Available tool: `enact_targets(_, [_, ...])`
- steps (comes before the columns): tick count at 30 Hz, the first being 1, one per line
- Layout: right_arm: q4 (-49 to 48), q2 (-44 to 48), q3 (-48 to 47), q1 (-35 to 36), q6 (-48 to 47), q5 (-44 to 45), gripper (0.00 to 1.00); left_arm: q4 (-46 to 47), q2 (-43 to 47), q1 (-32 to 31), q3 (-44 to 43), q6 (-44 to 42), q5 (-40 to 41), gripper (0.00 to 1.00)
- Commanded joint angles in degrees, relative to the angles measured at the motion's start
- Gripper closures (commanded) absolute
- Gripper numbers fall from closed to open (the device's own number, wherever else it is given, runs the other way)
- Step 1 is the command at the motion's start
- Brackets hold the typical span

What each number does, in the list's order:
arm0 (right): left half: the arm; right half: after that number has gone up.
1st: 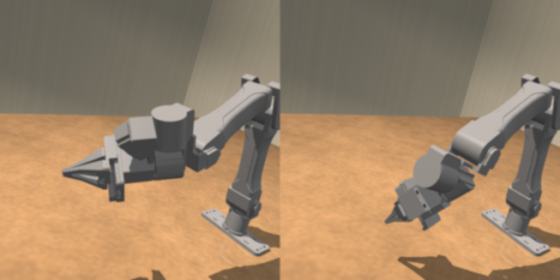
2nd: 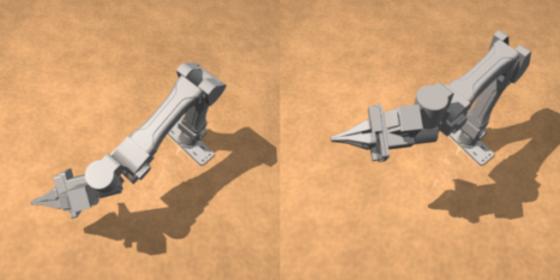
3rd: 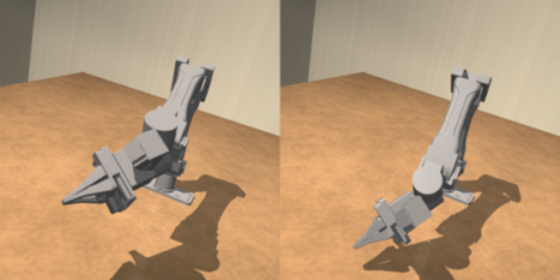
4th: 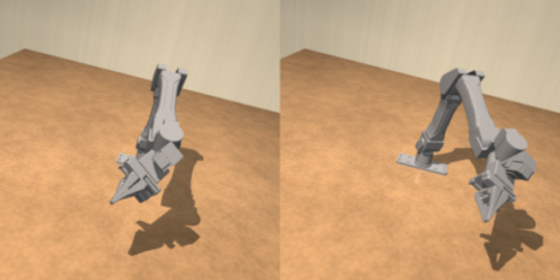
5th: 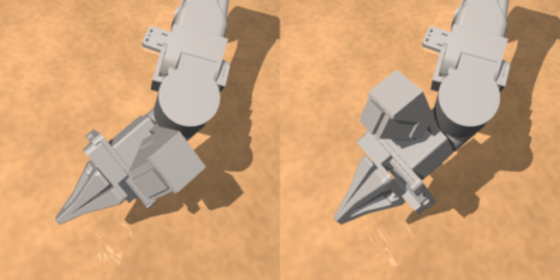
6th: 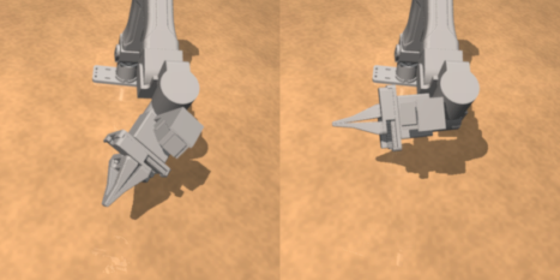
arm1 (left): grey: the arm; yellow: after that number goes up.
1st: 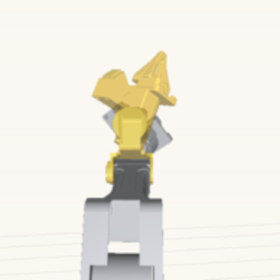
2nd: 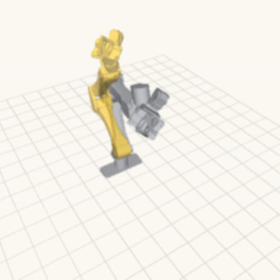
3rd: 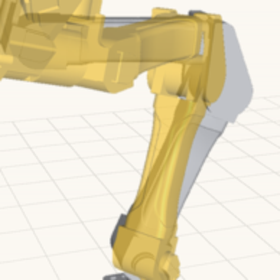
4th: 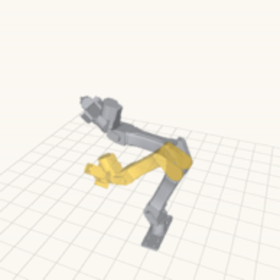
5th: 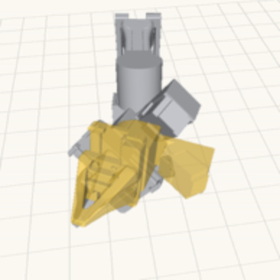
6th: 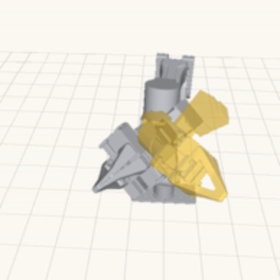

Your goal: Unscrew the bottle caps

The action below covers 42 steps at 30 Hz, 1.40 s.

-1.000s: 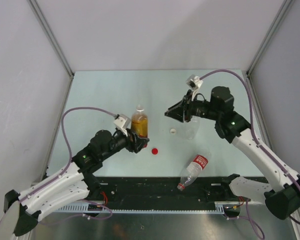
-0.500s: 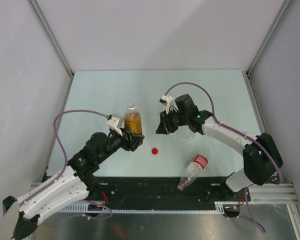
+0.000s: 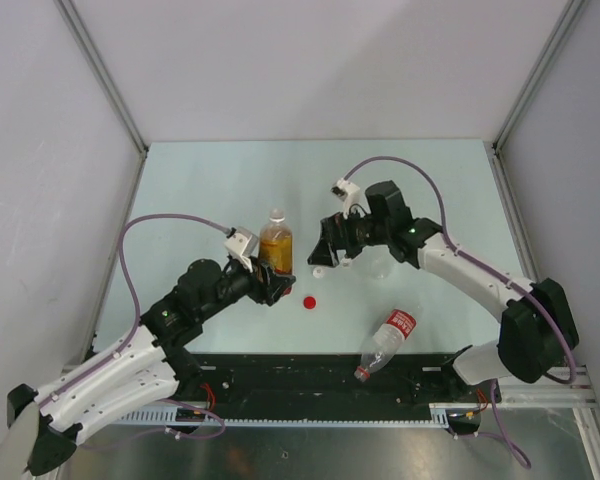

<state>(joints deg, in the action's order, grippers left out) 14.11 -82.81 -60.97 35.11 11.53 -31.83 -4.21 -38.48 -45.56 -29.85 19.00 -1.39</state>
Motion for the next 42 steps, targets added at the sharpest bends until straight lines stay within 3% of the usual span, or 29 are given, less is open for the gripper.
enact_targets(1, [-6.3, 5.2, -0.9, -2.6, 4.2, -10.1, 0.01, 1.6, 0.1, 0.3, -3.6, -2.2, -3.6, 0.97])
enact_targets(5, [-12.1, 8.6, -0.9, -4.3, 8.0, -18.3, 0.01, 2.0, -0.1, 0.3, -3.9, -3.0, -6.8, 0.97])
enact_targets(10, [-26.4, 12.0, -0.9, -4.6, 16.1, -26.2, 0.01, 4.8, -0.7, 0.3, -4.0, -3.6, -13.5, 0.98])
enact_targets(18, [-40.6, 10.9, -0.9, -4.3, 27.3, -26.4, 0.05, 10.0, -3.3, 0.2, -4.5, -3.5, -22.5, 0.95])
enact_targets(27, [-44.2, 9.2, -0.9, -1.2, 29.0, -24.8, 0.23, 10.4, -4.9, -0.3, -5.5, -3.8, -25.1, 0.94])
enact_targets(35, [-44.4, 8.1, -0.9, 1.1, 27.8, -24.8, 0.49, 10.4, -4.3, -0.3, -5.2, -3.7, -25.2, 0.92])
enact_targets(40, [-46.4, 7.3, -0.8, 1.4, 29.1, -26.0, 0.91, 10.4, -3.5, -0.3, -5.0, -3.5, -24.5, 0.89])
enact_targets(42, [-46.6, 7.3, -0.8, 1.5, 29.1, -26.2, 0.98, 10.4, -3.3, -0.3, -4.9, -3.5, -24.0, 0.87])
